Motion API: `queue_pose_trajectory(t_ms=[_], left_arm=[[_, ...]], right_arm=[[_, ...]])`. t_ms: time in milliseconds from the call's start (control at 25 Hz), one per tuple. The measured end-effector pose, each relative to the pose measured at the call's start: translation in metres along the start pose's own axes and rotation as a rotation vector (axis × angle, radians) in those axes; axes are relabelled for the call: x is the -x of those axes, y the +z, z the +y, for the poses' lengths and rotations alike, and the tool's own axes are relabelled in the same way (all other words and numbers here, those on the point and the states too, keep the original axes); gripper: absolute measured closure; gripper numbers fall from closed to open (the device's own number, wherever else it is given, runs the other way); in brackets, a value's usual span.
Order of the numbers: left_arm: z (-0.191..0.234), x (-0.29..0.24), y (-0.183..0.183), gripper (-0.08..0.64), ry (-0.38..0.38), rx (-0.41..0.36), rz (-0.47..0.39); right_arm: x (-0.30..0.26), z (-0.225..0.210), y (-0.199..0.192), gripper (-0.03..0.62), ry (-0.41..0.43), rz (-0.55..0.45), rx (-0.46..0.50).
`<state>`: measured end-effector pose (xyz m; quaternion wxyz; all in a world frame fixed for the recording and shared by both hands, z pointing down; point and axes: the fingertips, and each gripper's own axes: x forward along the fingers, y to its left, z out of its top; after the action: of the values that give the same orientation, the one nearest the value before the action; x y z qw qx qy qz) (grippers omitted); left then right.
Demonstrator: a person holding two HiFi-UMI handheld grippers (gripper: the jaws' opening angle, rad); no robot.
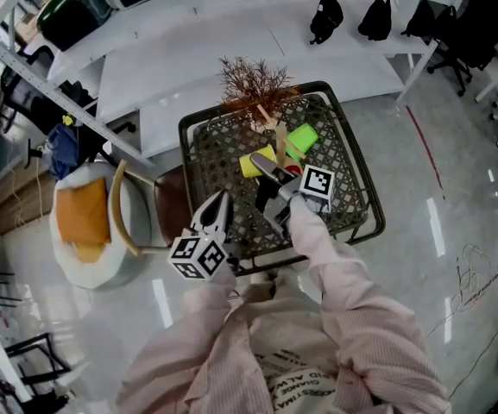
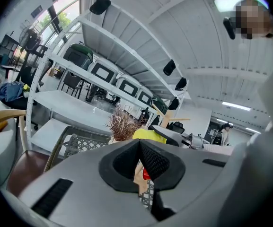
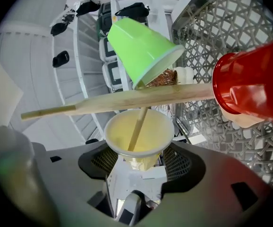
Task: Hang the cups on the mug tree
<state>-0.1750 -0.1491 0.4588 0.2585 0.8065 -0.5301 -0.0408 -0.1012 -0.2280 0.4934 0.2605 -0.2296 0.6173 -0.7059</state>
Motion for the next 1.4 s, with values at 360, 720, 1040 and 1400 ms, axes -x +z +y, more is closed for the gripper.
queue_pose_trajectory(t_ms=[360,720,1040,1400], left_arm=[[-0.002,0.001,-0.005,0.561,0.015,0.000,0.005],[-0.002,0.004,-0.006,0.561,0.022,0.004,0.001],[-0.009,0.006,-0.009,0.561,0.012,0.000,0.000],[-0.013,0.016,-0.009,0.561,0.001,-0.004,-0.005]], right_arm=[[0.003,-0.003,0.008,0.308,0.039,-0.022,-0.101],[0.006,-0.005,0.004,0.288,0.052,-0.031,-0.110],[0.014,-0.006,-0.001,0.278,0.051,-0.019,-0.104],[0.021,-0.002,-0.022,0.279,0.038,0.040,-0.051]])
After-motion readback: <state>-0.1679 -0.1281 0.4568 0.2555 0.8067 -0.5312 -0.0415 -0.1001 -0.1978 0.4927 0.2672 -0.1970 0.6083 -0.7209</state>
